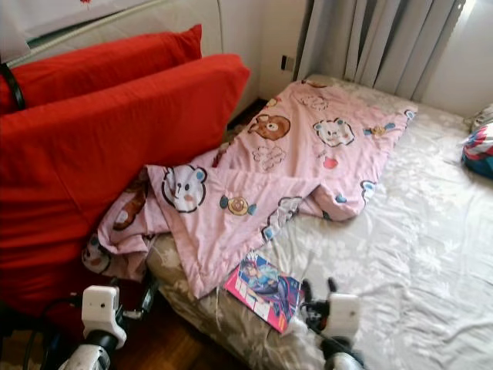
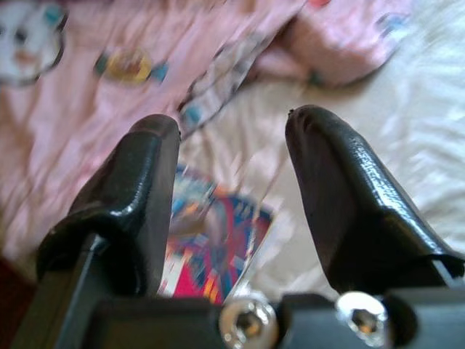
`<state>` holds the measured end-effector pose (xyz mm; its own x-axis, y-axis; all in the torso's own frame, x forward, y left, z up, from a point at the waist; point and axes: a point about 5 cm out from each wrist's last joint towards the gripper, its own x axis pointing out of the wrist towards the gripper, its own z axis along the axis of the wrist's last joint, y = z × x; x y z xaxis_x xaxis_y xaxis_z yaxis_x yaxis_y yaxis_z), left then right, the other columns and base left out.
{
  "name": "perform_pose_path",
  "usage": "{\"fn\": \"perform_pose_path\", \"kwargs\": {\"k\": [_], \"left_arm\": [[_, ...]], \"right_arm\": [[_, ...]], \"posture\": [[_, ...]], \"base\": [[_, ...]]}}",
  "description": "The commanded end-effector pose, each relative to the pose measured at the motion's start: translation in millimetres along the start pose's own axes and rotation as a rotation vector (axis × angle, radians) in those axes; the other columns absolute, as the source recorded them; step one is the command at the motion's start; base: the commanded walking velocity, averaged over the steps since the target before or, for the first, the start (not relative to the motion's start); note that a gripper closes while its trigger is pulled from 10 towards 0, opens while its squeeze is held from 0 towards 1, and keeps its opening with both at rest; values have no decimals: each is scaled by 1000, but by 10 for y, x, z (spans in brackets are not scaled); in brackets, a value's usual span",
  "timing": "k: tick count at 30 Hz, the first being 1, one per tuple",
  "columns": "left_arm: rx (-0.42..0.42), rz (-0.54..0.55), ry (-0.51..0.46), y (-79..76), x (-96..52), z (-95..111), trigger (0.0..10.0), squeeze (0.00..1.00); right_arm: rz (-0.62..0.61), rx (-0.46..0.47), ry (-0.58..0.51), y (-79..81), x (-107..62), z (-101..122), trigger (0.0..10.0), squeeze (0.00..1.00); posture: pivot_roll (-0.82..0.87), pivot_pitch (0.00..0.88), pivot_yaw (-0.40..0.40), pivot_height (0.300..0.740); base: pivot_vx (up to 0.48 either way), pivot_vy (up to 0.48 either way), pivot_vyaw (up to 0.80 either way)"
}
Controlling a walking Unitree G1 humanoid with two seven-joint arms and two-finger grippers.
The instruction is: Clean up the room
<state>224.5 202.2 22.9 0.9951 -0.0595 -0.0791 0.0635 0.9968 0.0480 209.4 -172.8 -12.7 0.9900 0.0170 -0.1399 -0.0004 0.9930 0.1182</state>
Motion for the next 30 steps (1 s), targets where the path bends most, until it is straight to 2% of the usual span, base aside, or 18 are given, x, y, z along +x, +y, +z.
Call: {"fn": "perform_pose_path", "kwargs": {"k": [1,4,10,15,17,25,30], "left_arm": [[-25,4,4,-9,-10,16,10000,0],[-29,-6,1,-48,15,34,10000,0],[-48,-12,7,-114,88,67,10000,0],[-51,-21,22,-105,89,76,10000,0],[-54,-20,20,-101,95,89,10000,0],[-59,-22,22,-115,101,119,10000,0],[-62,-17,27,-117,88,118,10000,0]], "right_arm": [[-42,-2,-49,-68,44,124,10000,0],[-66,-6,-44,-76,49,126,10000,0],[-88,-20,42,-24,34,34,10000,0],[-58,-14,87,9,-13,-66,10000,0],[-49,-1,61,26,-11,-46,10000,0],[-47,-13,73,40,36,-24,10000,0],[-27,-17,119,55,48,-73,10000,0]], "posture": [[-84,91,-47,740],[-87,84,-48,740],[-98,78,-48,735],[-92,84,-48,680],[-89,95,-49,680],[-89,126,-51,680],[-86,136,-52,675]], "base": [[0,0,0],[0,0,0],[0,0,0],[0,0,0],[0,0,0],[0,0,0],[0,0,0]]}}
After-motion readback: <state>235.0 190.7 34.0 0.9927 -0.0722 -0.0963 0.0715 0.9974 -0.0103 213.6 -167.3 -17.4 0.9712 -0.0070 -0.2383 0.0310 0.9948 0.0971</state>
